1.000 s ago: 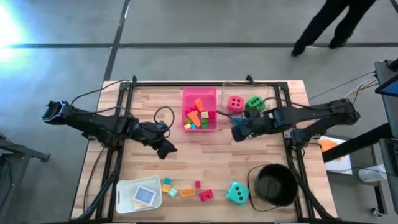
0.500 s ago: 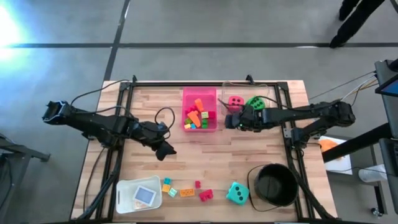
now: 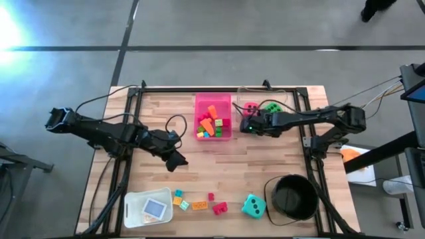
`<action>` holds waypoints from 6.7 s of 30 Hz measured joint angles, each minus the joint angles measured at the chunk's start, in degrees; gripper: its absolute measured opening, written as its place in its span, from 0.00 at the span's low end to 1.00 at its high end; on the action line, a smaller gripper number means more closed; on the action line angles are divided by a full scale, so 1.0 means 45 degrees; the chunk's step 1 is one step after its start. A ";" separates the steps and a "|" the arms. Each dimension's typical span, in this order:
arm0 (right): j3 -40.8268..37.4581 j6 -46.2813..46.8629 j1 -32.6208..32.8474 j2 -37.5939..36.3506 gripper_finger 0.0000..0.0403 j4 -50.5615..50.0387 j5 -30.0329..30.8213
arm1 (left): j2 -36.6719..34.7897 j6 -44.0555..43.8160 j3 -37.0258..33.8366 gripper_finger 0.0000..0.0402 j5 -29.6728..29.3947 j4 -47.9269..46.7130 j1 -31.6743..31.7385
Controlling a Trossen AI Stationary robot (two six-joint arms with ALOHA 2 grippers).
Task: Pick & Place Toys
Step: Put the dark blue game piece into the red bin
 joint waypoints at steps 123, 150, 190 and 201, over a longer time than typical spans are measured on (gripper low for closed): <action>1.4783 -1.1464 -0.2277 0.9057 0.63 -0.2036 -0.4411 | -0.1258 0.3144 0.3084 0.31 -0.6566 -0.0846 -0.5644; 1.6825 -0.9276 -0.3202 1.0575 0.63 -0.2521 -0.3477 | -0.1248 0.2521 0.3079 0.31 -0.6927 -0.0612 -0.5629; 1.6265 -0.7973 -0.2595 1.1434 0.63 -0.5051 -0.3964 | -0.1239 0.2050 0.3070 0.31 -0.7126 -0.0515 -0.5625; 1.5904 -0.8370 -0.2594 1.1429 0.64 -0.5007 -0.3977 | -0.1239 0.1856 0.3070 0.31 -0.7121 -0.0520 -0.5627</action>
